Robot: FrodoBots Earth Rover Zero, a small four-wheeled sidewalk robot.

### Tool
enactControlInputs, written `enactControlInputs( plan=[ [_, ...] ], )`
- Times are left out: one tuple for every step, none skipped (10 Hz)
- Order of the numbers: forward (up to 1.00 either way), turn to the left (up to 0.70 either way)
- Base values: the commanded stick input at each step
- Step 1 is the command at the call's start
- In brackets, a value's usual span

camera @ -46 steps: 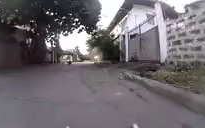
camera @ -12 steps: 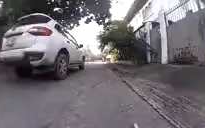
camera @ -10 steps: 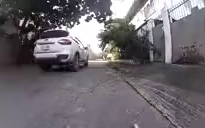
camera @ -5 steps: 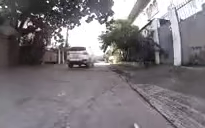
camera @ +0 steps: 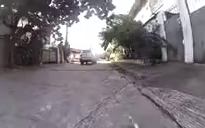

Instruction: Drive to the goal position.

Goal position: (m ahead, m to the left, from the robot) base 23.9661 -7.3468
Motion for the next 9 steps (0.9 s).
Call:
enactControlInputs(
  plan=[
    [1.00, 0.00],
    [1.00, 0.00],
    [1.00, 0.00],
    [1.00, 0.00],
    [1.00, 0.00],
    [1.00, 0.00],
    [1.00, 0.00],
    [1.00, 0.00],
    [1.00, 0.00]
  ],
)
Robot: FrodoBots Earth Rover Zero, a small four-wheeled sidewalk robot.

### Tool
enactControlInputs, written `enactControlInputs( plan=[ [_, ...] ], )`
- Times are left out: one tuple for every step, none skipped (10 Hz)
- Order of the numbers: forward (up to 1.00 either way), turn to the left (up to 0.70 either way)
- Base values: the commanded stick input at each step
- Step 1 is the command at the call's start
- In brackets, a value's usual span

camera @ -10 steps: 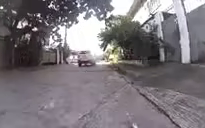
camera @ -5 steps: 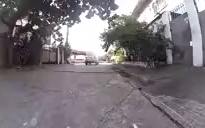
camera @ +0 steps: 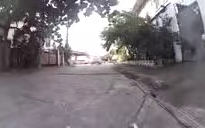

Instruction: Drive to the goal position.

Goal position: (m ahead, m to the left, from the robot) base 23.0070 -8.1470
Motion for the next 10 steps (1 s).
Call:
enactControlInputs(
  plan=[
    [1.00, 0.00],
    [1.00, 0.00],
    [1.00, 0.00],
    [1.00, 0.00],
    [1.00, 0.00],
    [1.00, 0.00],
    [1.00, -0.40],
    [1.00, -0.24],
    [1.00, 0.00],
    [1.00, 0.00]
  ],
)
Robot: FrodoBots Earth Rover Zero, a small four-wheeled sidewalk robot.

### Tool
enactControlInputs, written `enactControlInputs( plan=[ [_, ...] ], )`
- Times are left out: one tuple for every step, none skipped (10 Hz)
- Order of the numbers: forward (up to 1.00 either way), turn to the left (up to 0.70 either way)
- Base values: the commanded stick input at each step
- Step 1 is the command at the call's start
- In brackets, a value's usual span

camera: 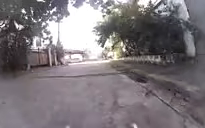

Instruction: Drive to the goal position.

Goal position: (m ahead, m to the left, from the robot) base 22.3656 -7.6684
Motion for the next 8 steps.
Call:
enactControlInputs(
  plan=[
    [1.00, 0.00],
    [1.00, 0.00],
    [1.00, 0.00],
    [1.00, 0.00],
    [1.00, 0.00],
    [1.00, 0.00],
    [1.00, 0.00],
    [1.00, 0.00]
  ],
)
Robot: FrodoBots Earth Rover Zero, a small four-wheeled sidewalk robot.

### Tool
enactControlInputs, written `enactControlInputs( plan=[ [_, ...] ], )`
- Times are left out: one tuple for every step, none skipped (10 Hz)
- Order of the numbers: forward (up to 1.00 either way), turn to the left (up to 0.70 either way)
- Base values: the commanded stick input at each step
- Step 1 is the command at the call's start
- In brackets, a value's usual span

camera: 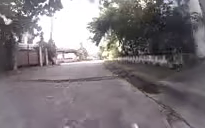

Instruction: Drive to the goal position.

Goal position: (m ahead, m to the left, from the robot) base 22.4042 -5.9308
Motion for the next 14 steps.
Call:
enactControlInputs(
  plan=[
    [1.00, 0.00],
    [1.00, 0.00],
    [1.00, 0.00],
    [1.00, 0.00],
    [1.00, 0.00],
    [1.00, 0.00],
    [1.00, 0.00],
    [1.00, 0.00],
    [1.00, 0.00],
    [1.00, 0.00],
    [1.00, 0.00],
    [1.00, 0.00],
    [1.00, 0.00],
    [1.00, 0.00]
  ],
)
